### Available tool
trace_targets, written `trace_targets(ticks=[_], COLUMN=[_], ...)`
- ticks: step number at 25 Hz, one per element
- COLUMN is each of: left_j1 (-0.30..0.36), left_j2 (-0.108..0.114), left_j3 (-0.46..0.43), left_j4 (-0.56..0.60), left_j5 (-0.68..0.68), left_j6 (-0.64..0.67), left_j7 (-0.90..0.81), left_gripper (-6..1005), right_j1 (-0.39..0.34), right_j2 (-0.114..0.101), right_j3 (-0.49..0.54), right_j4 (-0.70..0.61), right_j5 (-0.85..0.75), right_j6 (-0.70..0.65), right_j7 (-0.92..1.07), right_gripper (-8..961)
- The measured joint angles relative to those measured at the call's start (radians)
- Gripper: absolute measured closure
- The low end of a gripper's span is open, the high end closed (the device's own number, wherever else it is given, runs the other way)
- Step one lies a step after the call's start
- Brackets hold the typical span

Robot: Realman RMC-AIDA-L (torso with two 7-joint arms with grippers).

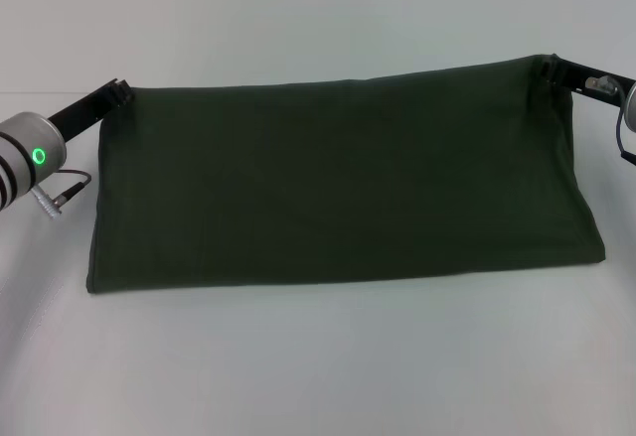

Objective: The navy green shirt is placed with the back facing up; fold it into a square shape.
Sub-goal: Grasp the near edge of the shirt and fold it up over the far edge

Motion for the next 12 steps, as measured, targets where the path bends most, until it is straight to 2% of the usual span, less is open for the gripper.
trace_targets(ticks=[12], left_j1=[-0.02], left_j2=[-0.003], left_j3=[0.008], left_j4=[-0.021], left_j5=[-0.027], left_j6=[-0.03], left_j7=[0.05], left_gripper=[983], right_j1=[0.001], right_j2=[0.001], right_j3=[-0.037], right_j4=[0.014], right_j5=[0.06], right_j6=[0.039], right_j7=[-0.046], right_gripper=[906])
